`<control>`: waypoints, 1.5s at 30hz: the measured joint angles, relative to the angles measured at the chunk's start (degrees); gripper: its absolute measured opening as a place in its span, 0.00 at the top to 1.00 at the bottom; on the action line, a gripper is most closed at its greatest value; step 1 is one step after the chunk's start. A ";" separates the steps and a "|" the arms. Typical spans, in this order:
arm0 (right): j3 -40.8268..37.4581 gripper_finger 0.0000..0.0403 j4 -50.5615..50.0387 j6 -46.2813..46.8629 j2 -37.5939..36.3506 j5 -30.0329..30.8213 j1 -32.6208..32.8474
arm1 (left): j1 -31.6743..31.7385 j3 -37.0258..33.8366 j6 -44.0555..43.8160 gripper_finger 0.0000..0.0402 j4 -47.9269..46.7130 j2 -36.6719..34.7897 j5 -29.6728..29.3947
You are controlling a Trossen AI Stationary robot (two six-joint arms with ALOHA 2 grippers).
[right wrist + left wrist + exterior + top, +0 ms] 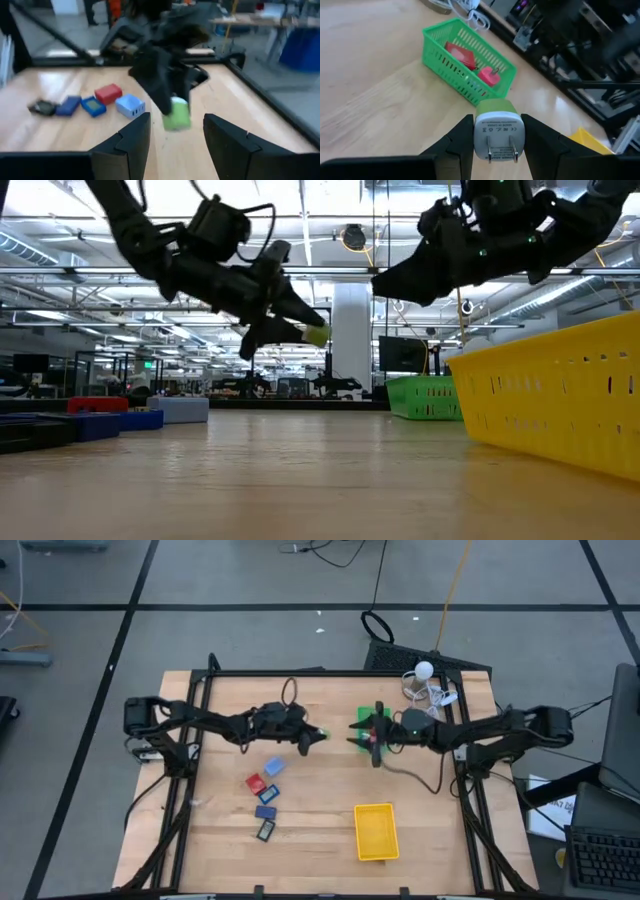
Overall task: Pick & Place Office items
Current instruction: Put the green charger adapter into the green bin
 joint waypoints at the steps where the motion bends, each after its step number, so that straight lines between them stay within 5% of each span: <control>1: 0.04 0.57 1.42 -3.12 1.28 0.07 0.76 | -0.02 1.95 0.12 0.67 -3.69 0.04 0.00; 10: 0.13 0.48 4.91 -12.52 8.76 19.40 6.11 | -0.44 17.59 4.59 0.67 -30.23 -0.02 -10.22; 17: 1.38 0.31 9.42 -11.07 13.09 21.01 5.92 | -1.85 19.54 3.96 0.67 -30.77 -0.02 -11.65; 22: 4.36 0.29 9.68 -12.37 15.71 21.02 4.75 | -2.46 19.54 2.62 0.67 -30.41 -0.02 -13.09; 35: 10.55 0.40 10.02 -17.13 20.71 20.92 4.48 | -2.49 19.54 2.45 0.67 -30.46 -0.02 -13.71; 45: 10.52 0.68 10.28 -18.88 20.70 21.05 4.37 | -2.47 19.54 2.65 0.67 -30.02 -0.02 -13.11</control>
